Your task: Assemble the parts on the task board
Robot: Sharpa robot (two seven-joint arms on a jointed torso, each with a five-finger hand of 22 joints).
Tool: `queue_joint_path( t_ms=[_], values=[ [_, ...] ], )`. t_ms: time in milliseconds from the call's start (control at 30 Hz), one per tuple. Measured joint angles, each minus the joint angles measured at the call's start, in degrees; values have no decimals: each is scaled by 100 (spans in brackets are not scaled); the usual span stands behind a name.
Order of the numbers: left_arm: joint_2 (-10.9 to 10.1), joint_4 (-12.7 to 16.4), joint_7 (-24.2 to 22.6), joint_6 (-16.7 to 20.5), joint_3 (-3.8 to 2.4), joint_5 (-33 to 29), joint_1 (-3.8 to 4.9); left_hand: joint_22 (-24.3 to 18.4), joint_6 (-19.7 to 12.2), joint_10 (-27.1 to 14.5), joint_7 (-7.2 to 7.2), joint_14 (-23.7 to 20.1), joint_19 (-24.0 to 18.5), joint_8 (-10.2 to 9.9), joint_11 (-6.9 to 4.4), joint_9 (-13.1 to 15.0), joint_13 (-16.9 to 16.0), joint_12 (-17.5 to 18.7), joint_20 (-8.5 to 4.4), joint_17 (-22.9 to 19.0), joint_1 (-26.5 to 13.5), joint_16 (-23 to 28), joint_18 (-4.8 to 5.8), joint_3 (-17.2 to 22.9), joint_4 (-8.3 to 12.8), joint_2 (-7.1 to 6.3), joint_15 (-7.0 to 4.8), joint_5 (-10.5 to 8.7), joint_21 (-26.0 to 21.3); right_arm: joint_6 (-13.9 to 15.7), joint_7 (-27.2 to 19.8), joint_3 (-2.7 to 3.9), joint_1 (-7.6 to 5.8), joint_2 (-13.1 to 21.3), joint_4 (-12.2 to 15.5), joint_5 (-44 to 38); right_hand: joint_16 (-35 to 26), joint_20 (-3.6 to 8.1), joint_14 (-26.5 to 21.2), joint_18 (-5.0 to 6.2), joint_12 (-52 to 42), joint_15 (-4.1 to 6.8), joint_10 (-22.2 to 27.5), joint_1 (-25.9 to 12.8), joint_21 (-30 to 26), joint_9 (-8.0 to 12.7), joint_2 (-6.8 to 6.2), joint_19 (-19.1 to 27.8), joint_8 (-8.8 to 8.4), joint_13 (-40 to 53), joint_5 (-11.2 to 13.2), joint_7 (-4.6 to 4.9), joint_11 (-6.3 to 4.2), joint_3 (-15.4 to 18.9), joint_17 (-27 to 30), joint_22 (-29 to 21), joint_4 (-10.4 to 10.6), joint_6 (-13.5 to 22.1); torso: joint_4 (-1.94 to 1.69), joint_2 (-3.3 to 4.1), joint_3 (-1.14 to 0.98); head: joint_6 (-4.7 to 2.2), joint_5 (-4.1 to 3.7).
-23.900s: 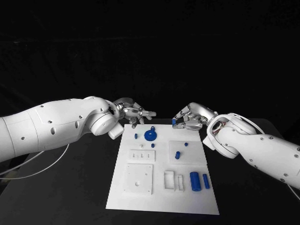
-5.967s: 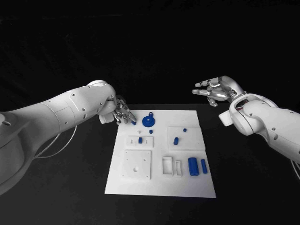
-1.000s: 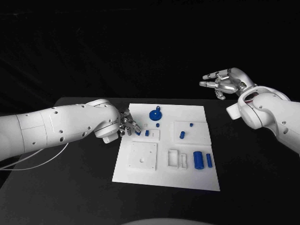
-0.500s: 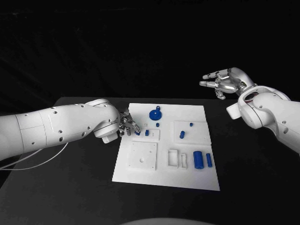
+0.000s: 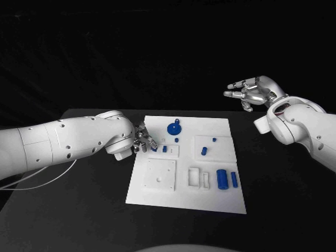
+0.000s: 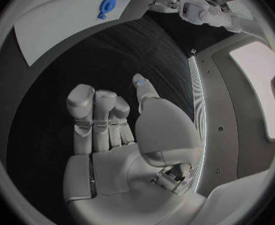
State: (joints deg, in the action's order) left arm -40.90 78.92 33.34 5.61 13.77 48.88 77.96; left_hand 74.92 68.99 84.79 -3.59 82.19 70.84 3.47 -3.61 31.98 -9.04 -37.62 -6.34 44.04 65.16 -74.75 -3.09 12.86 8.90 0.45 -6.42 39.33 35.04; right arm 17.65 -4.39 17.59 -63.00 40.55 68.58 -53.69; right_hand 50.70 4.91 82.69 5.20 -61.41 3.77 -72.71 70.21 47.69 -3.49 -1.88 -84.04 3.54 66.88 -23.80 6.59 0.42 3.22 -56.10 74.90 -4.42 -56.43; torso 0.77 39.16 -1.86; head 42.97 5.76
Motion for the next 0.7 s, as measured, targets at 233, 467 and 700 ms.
queue_joint_path(
  t_ms=[233, 467, 700],
  values=[
    [20, -34, 9, -61, -4, 1, 5, 0, 0, 0, 0, 0, 0, 19, 0, 1, -47, -19, 0, 44, -12, -28, -1, 16, -16, 9, 0, -8, 0, 0, 1, 0, 0, 10, 6, 0, 0, 0, 0, 0, 0, 0, 0, 0, 0, 0, 0, 0, 0, -11, 0, -18, 0, 0, 7, 0, 0, -18, 1, 0, -2, 8, -4],
    [50, -76, 12, -118, -7, 3, 10, -1, 0, 0, 0, 0, 0, 21, 0, 3, -111, -82, 0, 98, -34, -65, 0, 17, -16, 30, 1, -93, 0, 0, 1, 0, 0, 15, 17, 0, 0, 0, 0, 0, 0, 0, 0, 0, 0, 0, 0, 0, 0, -10, 0, -18, 0, 0, 7, 0, 0, -18, 1, -1, -2, 21, -7],
    [69, -104, 13, -161, -9, 7, 14, -1, 0, 0, 0, 0, -14, 20, 0, 5, -164, -86, 14, 121, -50, -88, 0, 18, -15, 15, 1, -130, 22, 0, 3, 0, 0, 21, 23, 0, 0, 0, 0, 0, 0, 0, 0, 0, 0, 0, 0, 0, 0, -10, 0, -18, 0, 0, 6, 0, 0, -18, -2, -1, -2, 7, 4]
  ],
)
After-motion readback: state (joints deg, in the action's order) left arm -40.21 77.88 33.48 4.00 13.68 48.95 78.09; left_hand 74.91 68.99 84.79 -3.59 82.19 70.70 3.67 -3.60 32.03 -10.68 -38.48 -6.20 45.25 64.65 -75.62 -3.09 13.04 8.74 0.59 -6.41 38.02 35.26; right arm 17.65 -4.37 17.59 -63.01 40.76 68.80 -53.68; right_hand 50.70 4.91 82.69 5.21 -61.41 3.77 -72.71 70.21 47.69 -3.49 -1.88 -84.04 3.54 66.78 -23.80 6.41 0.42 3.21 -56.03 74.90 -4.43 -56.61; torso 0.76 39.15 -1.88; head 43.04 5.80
